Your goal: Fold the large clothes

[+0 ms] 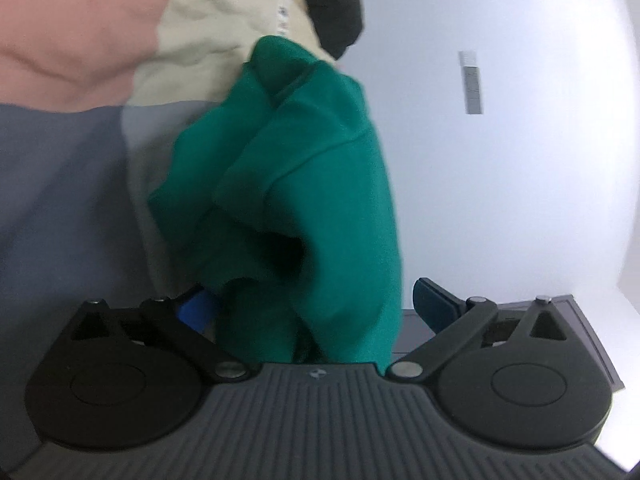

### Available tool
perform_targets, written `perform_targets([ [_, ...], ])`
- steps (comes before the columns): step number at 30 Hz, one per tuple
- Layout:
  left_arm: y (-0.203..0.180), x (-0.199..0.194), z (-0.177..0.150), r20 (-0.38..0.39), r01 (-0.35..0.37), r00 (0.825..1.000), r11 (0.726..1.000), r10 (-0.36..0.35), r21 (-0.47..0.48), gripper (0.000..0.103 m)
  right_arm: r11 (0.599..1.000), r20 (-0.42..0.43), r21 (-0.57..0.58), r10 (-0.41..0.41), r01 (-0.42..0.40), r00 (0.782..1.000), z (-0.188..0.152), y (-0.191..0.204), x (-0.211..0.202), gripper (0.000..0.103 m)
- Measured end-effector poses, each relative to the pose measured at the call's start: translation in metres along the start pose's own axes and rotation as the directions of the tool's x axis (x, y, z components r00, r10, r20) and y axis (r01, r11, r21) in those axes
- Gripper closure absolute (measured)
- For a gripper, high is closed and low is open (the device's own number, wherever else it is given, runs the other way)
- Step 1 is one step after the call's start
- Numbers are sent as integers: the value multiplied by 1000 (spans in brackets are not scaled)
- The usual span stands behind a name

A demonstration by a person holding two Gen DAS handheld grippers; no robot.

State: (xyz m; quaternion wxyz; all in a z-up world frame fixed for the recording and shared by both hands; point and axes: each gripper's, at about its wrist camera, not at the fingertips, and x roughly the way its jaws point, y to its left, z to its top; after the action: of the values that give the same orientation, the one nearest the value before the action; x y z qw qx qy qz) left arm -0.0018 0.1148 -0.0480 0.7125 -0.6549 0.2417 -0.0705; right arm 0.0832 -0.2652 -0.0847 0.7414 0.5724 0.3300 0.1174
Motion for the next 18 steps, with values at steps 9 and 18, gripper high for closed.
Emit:
perform_targets([
  [9, 10, 33, 13, 10, -94, 996, 995, 94, -17, 1, 995, 10, -20, -93, 93, 996, 7, 12, 31, 0],
  [18, 18, 49, 23, 55, -102, 993, 994, 100, 29, 12, 981, 41, 65, -185, 182, 982, 18, 1, 92, 0],
])
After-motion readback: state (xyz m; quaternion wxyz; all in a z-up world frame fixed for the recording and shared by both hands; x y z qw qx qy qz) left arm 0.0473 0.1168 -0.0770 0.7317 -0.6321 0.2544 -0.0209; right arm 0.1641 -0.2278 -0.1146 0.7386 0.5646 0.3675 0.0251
